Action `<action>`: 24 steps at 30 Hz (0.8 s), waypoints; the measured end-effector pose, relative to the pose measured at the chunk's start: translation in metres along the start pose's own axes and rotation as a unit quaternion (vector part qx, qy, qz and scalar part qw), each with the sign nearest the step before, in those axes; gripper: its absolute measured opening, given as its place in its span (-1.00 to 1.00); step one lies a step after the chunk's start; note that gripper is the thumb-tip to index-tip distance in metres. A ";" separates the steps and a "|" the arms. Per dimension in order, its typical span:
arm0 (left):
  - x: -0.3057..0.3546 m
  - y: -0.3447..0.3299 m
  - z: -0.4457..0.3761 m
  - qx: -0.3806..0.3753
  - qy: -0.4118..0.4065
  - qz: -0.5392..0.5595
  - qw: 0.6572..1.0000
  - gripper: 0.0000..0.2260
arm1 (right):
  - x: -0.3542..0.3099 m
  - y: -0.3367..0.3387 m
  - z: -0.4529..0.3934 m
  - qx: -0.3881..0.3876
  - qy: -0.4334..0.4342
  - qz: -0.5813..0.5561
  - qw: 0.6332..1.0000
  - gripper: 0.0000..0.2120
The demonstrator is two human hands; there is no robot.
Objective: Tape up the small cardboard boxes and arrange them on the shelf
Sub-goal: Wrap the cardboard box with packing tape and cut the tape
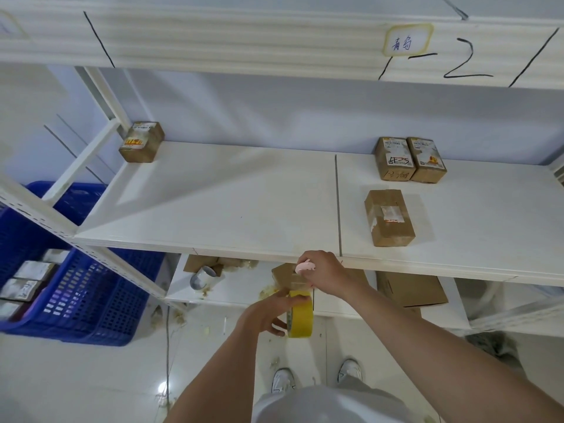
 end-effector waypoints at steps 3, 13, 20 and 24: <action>0.000 -0.001 0.003 -0.007 0.004 0.014 1.000 -0.45 | 0.001 -0.004 0.001 0.001 0.000 -0.002 1.000 -0.89; -0.001 0.003 0.002 -0.014 0.036 0.072 0.997 -0.44 | 0.006 -0.009 0.003 0.030 0.001 -0.006 1.000 -0.85; -0.002 0.003 0.004 -0.014 0.063 0.081 0.995 -0.35 | 0.006 -0.012 0.004 0.013 -0.004 -0.009 1.000 -0.88; 0.000 0.004 0.004 -0.010 0.075 0.079 0.994 -0.31 | 0.006 -0.011 0.004 0.009 -0.006 -0.008 1.000 -0.85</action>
Point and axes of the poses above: each hand's wrist, its own z-axis away from the middle knuckle, its own y-axis out of the back of the hand, x = y × z, the point moved 3 cm from there along -z, towards the middle knuckle, and after that the axes turned 11 degrees about z, right-handed, at the moved point
